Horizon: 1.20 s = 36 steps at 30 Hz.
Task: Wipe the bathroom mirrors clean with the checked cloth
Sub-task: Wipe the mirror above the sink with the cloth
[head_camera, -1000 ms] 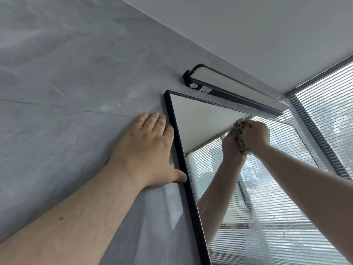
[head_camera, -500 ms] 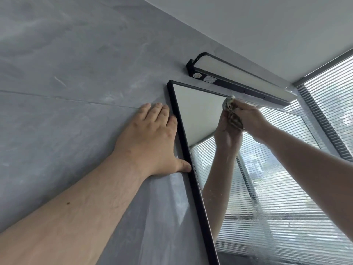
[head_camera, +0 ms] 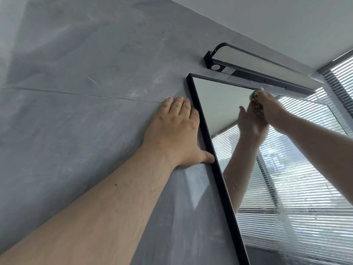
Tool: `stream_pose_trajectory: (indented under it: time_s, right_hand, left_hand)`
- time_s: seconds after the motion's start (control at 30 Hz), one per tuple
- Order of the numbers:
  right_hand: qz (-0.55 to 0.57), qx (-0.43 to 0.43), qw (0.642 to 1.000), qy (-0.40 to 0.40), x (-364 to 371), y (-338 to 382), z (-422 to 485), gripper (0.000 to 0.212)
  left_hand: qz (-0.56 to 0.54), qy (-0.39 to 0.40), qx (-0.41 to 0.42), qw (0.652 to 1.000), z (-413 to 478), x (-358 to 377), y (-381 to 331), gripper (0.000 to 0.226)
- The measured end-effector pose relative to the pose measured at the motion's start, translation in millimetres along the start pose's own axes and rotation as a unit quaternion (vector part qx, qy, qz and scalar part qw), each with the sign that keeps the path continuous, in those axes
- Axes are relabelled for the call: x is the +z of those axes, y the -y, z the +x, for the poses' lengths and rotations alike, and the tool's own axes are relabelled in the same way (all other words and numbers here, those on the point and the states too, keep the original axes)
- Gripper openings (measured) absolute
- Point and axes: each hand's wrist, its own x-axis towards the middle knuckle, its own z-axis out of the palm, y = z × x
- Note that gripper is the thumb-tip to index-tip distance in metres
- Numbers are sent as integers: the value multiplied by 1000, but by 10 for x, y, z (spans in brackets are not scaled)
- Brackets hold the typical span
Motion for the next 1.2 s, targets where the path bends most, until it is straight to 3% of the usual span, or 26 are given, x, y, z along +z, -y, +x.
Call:
stream_pose_trajectory:
  time_s: [0.17,0.27,0.5,0.7,0.97,1.2]
  right_hand:
    - [69,-9,998,11,18,115,-110,36]
    - [89,-13,995,33,95,167,-163,53]
    - [76,-132,980,125,556,824,-597,48]
    - [-24,-163,984,62,545,998,-876,36]
    - [52,-139,989,23,448,526,-1841,26]
    - [27,-146,989,9,409,159,-2401,29]
  left_hand:
    - [3,-11,1,1000,12,32,13,128]
    - [8,-9,2,1000,11,30,19,128]
    - [8,-11,3,1000,-3,25,10,128]
    - [12,-14,6,1000,-11,27,17,128]
    - [8,4,6,1000,-8,5,19,131]
    - [10,13,1,1000,-16,-28,-2,129]
